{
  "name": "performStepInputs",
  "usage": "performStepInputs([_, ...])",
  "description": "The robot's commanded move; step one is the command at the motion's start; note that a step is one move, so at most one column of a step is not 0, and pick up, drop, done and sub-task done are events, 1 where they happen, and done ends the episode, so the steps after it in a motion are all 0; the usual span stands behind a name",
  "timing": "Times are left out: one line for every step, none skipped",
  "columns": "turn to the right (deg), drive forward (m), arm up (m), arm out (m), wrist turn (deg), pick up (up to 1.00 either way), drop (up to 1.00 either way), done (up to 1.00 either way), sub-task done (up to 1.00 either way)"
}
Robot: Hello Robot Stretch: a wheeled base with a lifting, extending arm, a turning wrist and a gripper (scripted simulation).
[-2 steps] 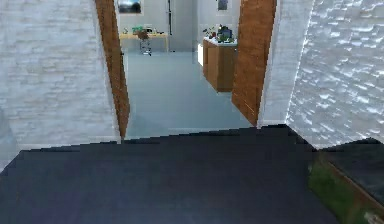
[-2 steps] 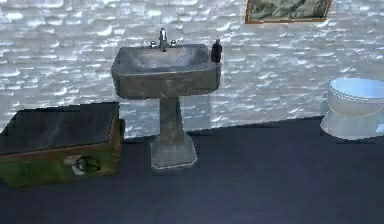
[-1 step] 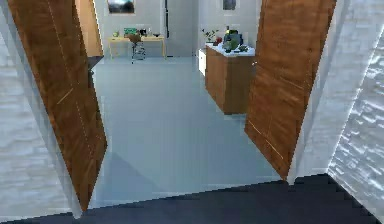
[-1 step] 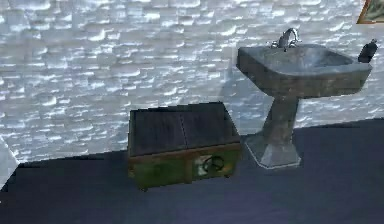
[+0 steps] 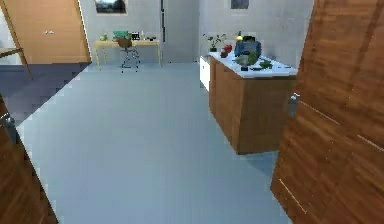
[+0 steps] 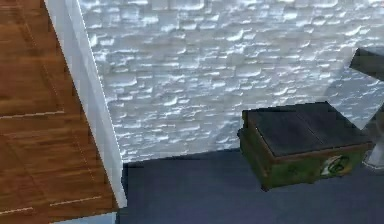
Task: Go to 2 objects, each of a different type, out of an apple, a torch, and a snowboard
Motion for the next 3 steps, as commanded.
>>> performStepInputs([0.0,1.0,0.0,0.0,0.0,0.0,0.0,0.0,0.0])
performStepInputs([0.0,1.0,0.0,0.0,0.0,0.0,0.0,0.0,0.0])
performStepInputs([-6.0,0.0,0.0,0.0,0.0,0.0,0.0,0.0,0.0])
